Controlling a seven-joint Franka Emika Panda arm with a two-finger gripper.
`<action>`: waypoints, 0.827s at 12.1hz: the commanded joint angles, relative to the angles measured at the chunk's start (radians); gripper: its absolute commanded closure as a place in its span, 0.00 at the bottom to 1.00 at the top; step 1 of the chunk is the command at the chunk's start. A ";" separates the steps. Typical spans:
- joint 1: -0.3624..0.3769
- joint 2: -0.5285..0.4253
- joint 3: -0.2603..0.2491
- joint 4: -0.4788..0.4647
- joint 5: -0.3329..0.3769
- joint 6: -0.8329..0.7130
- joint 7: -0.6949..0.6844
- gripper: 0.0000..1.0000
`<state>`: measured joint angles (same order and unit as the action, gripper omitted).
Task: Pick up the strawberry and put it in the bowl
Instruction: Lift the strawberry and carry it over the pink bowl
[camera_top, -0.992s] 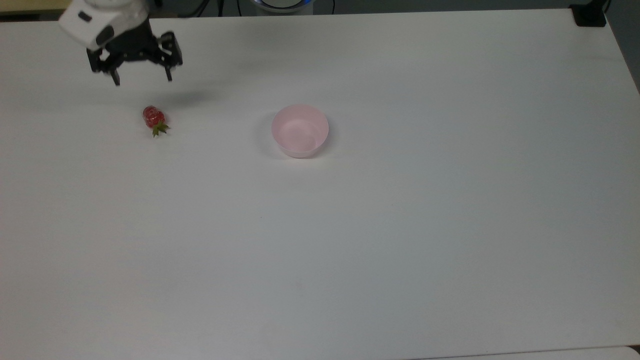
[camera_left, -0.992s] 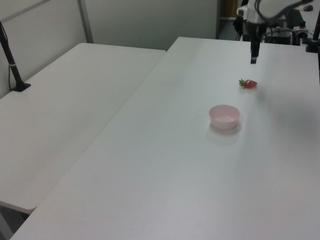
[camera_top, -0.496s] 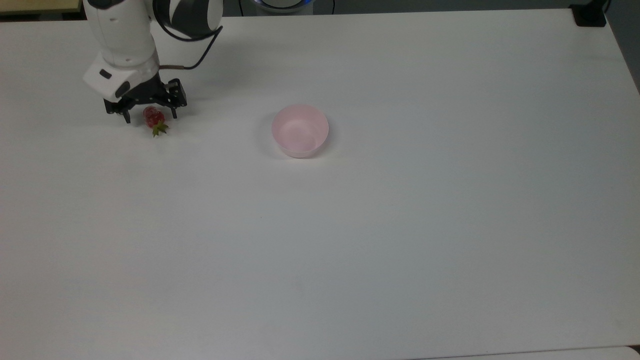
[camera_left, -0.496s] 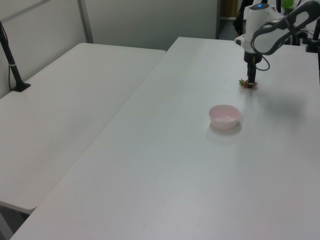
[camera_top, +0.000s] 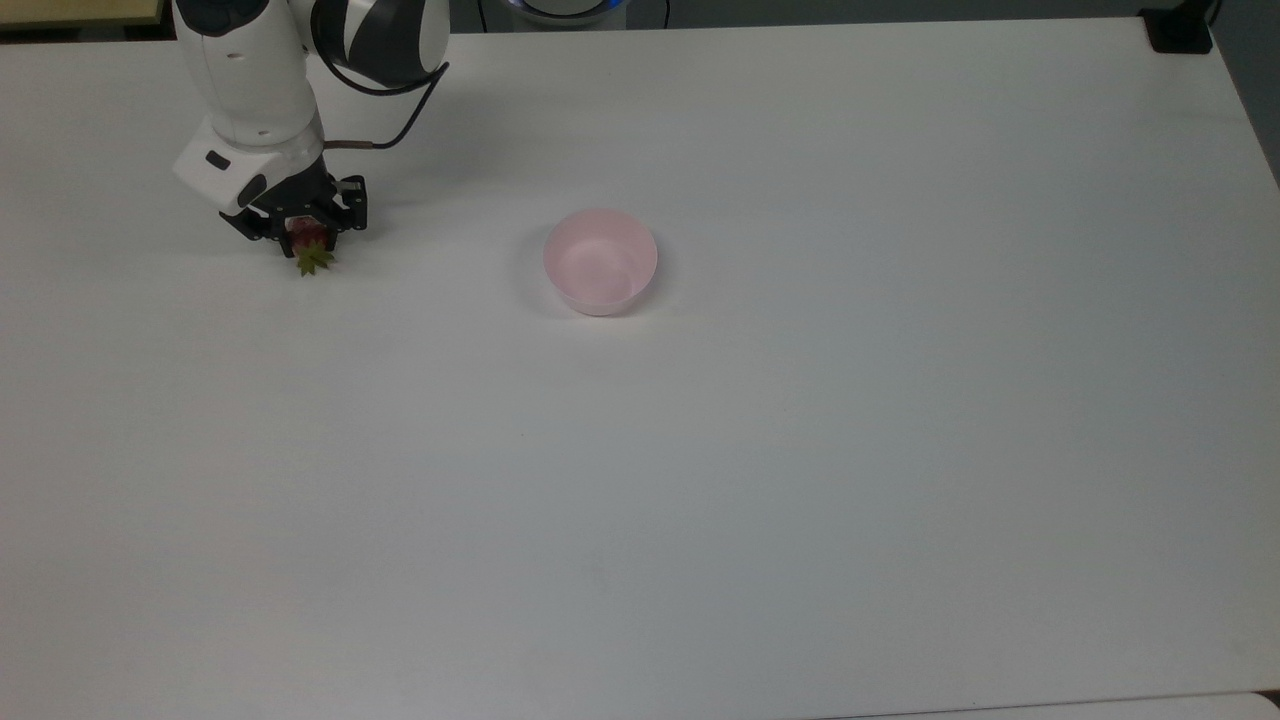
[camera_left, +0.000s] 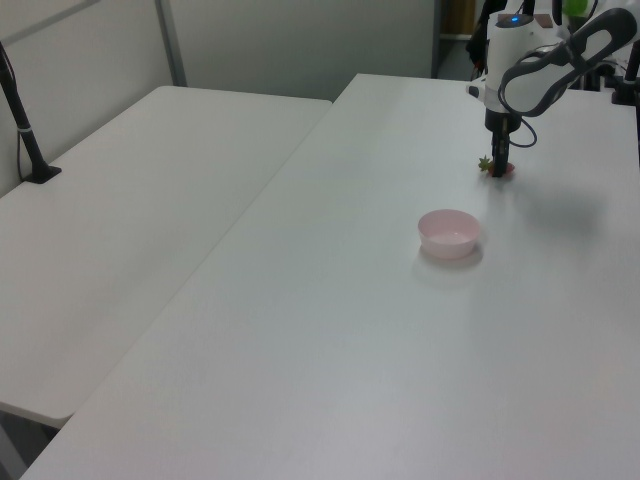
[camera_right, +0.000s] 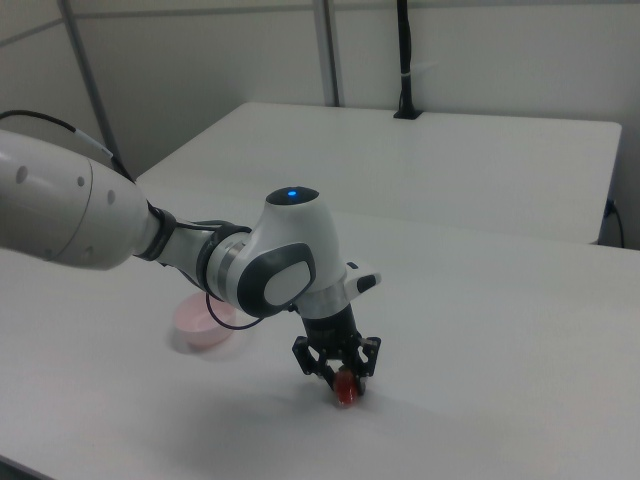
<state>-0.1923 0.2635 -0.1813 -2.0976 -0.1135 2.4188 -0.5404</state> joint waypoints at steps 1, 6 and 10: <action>0.010 -0.036 0.040 -0.004 -0.002 -0.023 0.057 0.58; 0.014 -0.122 0.308 0.112 -0.002 -0.277 0.386 0.58; 0.099 -0.106 0.419 0.131 -0.017 -0.288 0.721 0.58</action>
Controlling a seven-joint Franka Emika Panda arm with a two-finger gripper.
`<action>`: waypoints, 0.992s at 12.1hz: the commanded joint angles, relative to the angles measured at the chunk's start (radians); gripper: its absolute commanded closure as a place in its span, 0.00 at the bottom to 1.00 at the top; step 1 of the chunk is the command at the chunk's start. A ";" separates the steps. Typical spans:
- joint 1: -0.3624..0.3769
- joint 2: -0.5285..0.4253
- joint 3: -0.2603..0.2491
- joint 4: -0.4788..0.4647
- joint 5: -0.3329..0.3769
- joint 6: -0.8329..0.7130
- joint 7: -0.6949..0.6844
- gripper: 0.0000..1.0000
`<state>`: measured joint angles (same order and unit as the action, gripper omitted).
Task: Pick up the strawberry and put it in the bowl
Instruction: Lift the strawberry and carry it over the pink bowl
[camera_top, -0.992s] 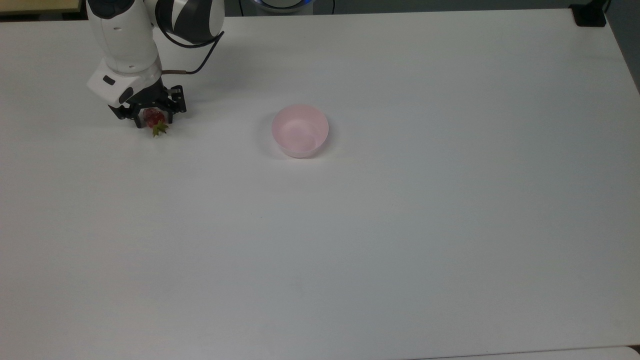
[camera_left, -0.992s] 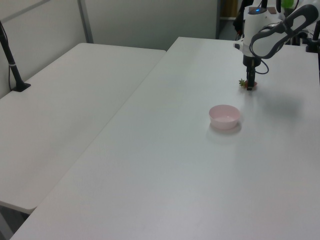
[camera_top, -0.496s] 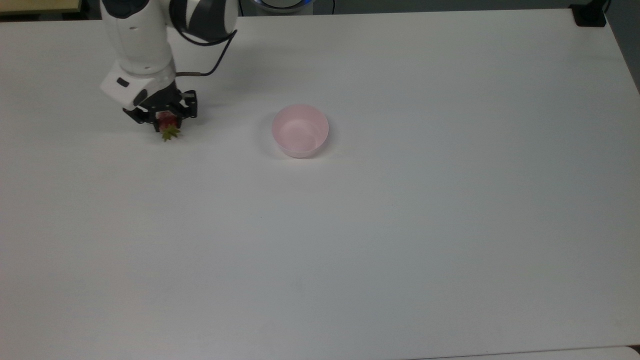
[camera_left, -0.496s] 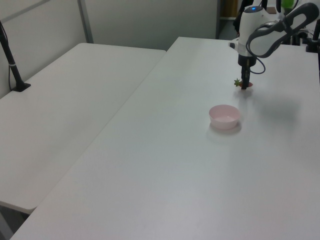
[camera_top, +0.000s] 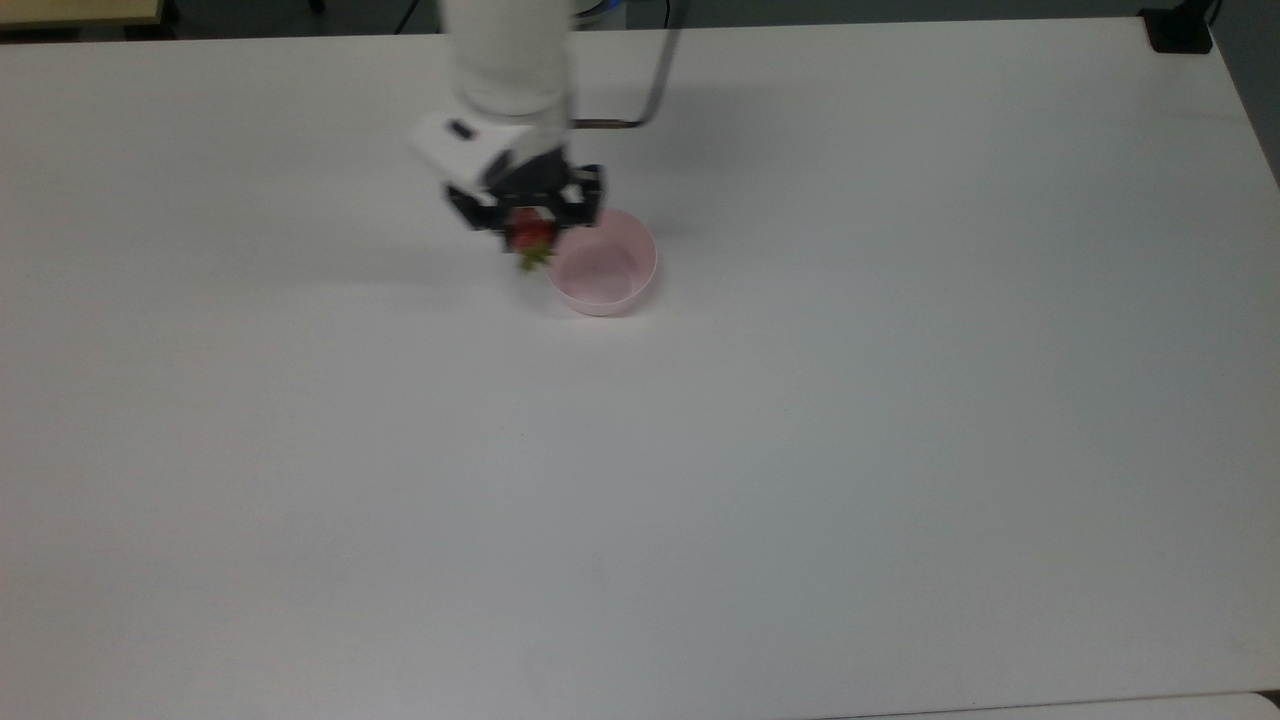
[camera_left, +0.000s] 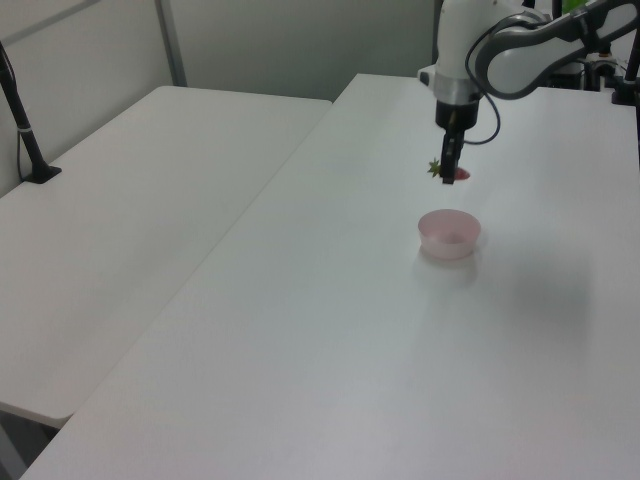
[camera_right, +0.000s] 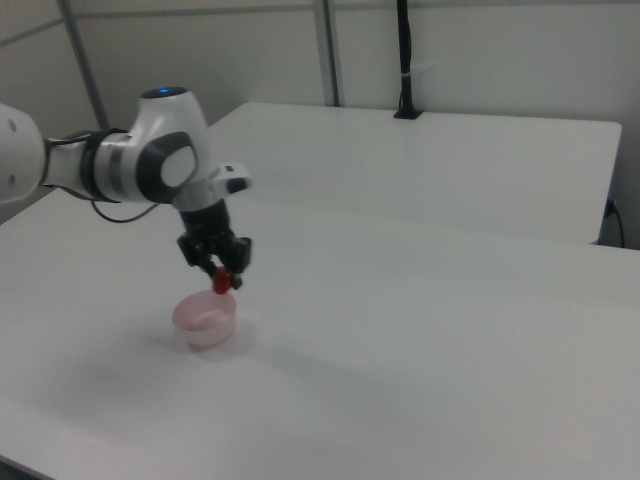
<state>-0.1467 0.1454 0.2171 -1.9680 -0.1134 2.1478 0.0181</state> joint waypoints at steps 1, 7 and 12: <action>0.071 0.029 0.021 0.001 -0.035 -0.014 0.208 0.58; 0.075 0.074 0.028 0.001 -0.112 -0.006 0.269 0.00; 0.056 0.017 0.027 0.162 -0.091 -0.203 0.289 0.00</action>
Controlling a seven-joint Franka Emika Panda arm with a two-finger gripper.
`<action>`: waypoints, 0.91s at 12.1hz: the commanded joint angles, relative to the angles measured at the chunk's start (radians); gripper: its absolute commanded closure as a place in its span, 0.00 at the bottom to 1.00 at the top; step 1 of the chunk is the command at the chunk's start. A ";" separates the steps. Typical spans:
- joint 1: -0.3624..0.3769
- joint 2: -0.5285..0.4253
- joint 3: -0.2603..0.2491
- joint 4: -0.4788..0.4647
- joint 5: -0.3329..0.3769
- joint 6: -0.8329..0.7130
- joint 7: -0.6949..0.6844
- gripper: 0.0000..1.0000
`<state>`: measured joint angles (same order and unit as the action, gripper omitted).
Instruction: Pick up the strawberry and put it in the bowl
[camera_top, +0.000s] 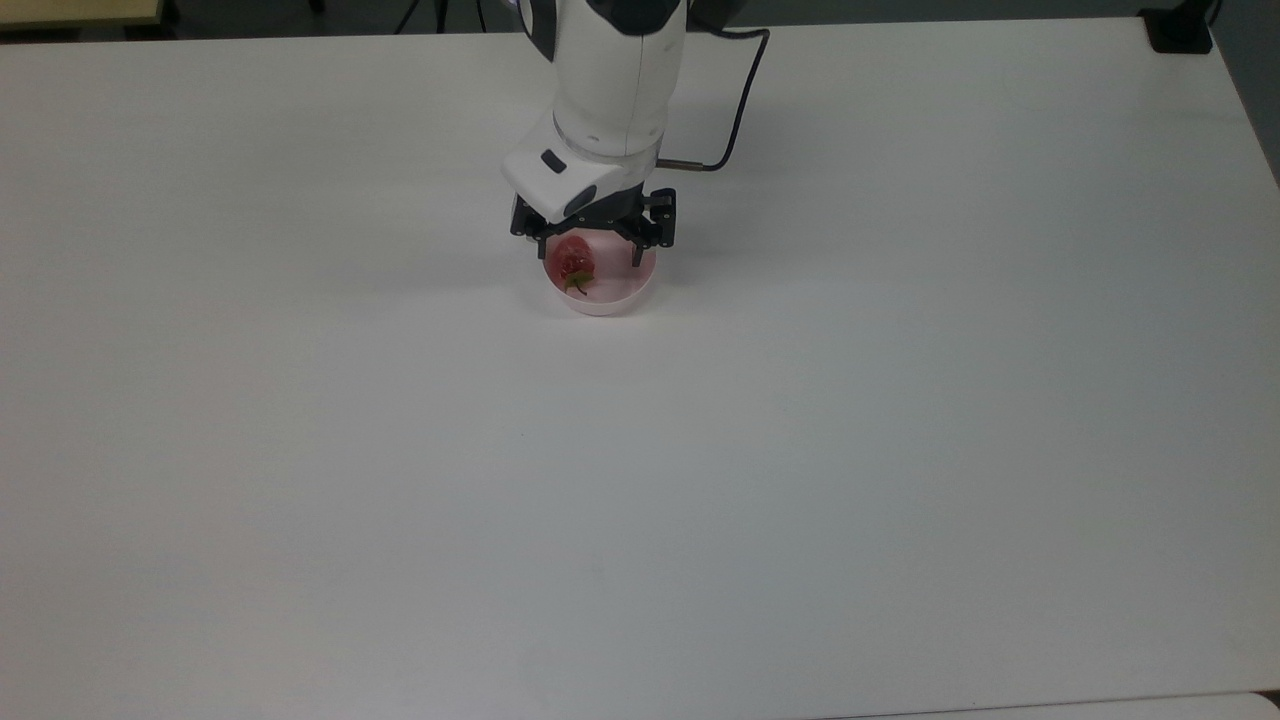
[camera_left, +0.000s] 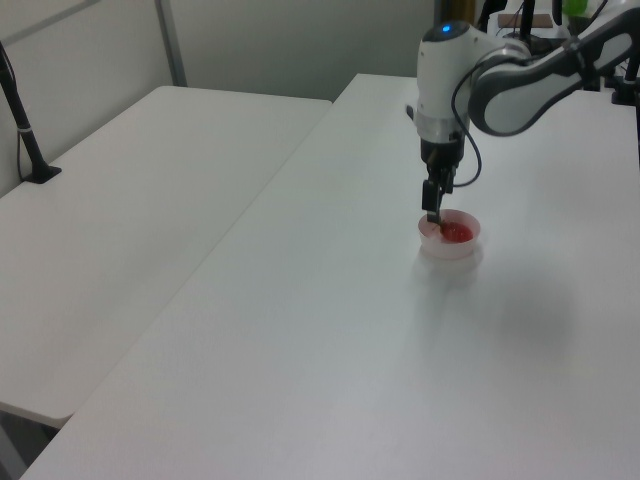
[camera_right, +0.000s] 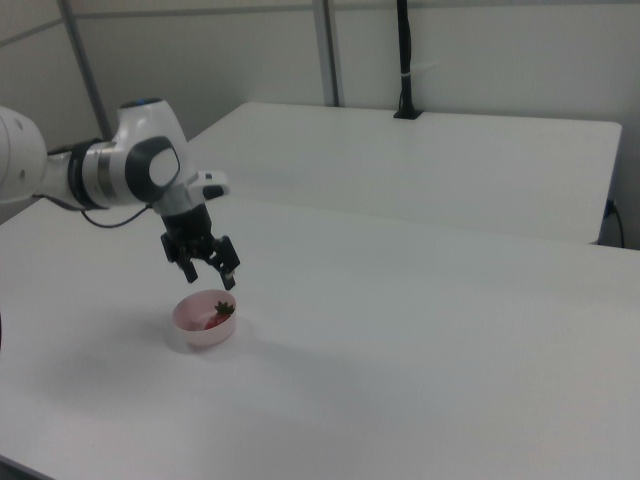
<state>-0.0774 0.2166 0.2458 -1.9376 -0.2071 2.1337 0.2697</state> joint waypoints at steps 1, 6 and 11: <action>-0.037 -0.074 -0.003 0.223 0.032 -0.321 0.033 0.00; -0.041 -0.230 -0.106 0.284 0.139 -0.472 -0.026 0.00; 0.022 -0.280 -0.275 0.292 0.203 -0.465 -0.198 0.00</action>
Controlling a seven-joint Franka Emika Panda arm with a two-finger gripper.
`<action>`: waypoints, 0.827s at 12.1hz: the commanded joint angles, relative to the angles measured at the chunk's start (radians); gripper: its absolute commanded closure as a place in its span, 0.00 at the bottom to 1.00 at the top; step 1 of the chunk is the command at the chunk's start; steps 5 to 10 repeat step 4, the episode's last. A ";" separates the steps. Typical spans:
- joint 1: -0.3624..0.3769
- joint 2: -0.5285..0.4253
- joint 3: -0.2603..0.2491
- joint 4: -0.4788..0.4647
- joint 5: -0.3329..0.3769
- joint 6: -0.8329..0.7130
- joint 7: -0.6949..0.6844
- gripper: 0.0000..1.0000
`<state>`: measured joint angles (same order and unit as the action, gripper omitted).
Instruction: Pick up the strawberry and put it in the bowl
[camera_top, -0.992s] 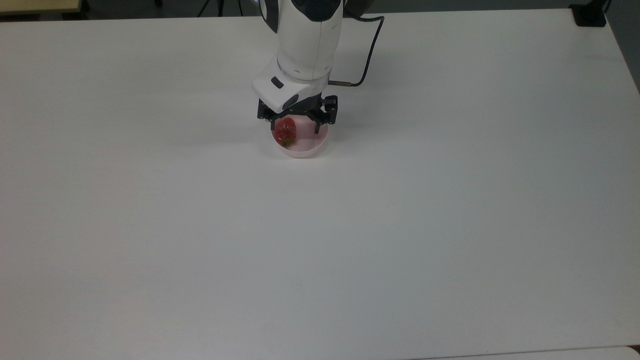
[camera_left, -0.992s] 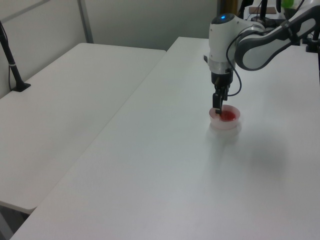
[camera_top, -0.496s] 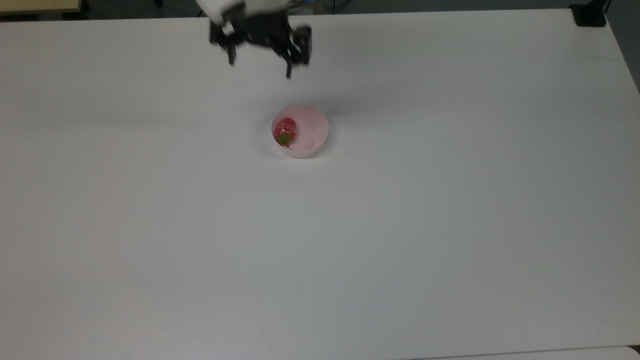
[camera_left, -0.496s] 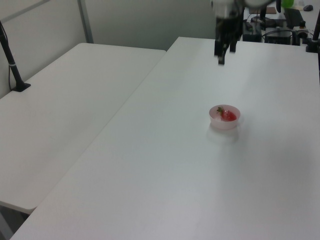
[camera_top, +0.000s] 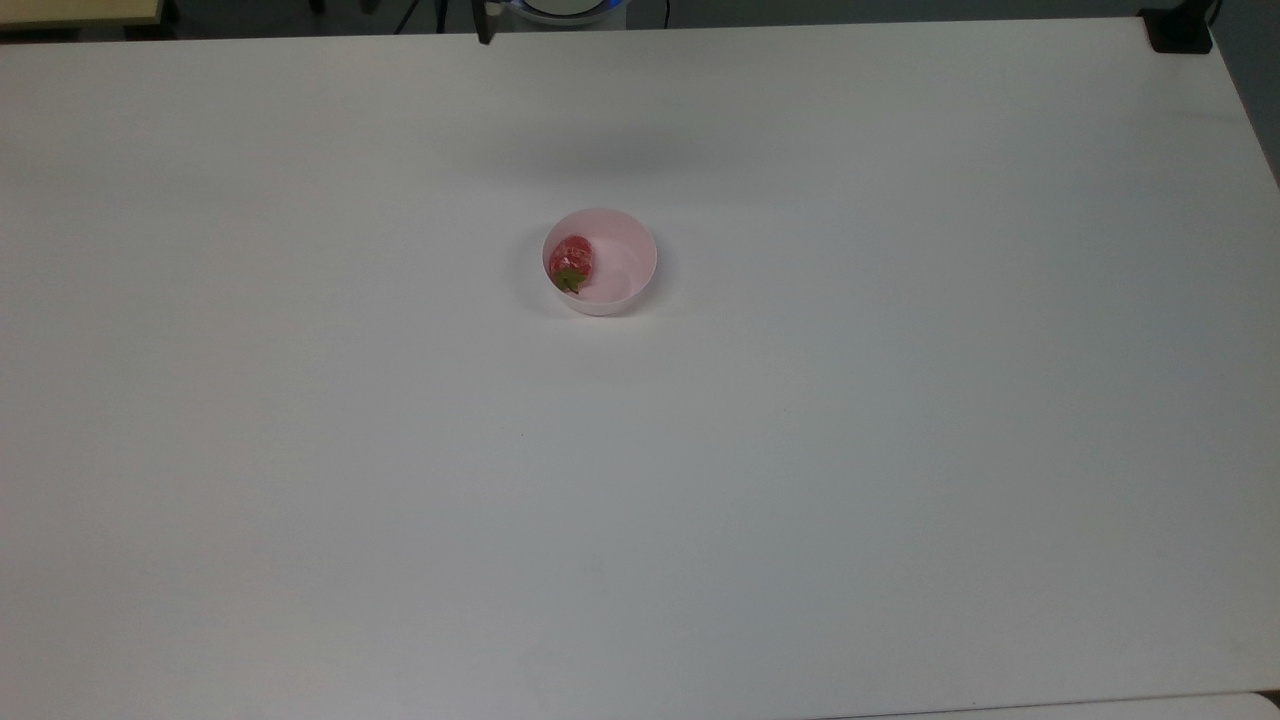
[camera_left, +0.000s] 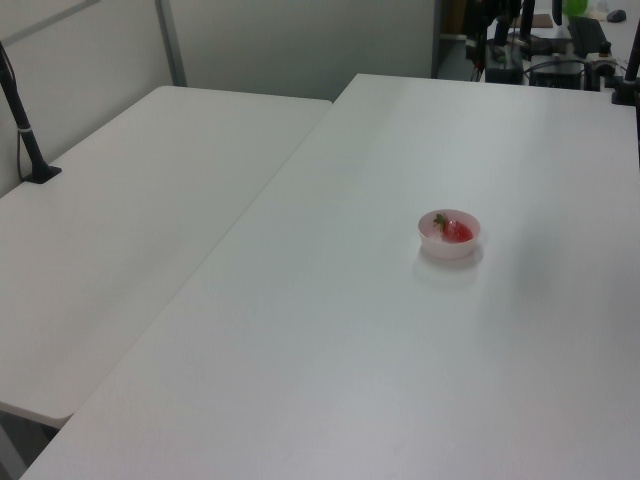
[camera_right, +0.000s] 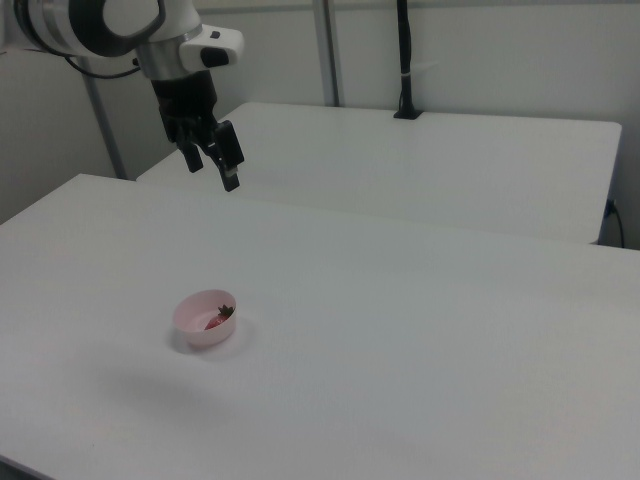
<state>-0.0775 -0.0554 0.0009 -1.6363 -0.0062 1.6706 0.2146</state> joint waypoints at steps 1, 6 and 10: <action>0.022 -0.009 -0.047 0.001 0.006 -0.002 -0.167 0.00; 0.022 -0.006 -0.053 0.019 0.012 -0.003 -0.179 0.00; 0.022 -0.006 -0.053 0.019 0.012 -0.003 -0.179 0.00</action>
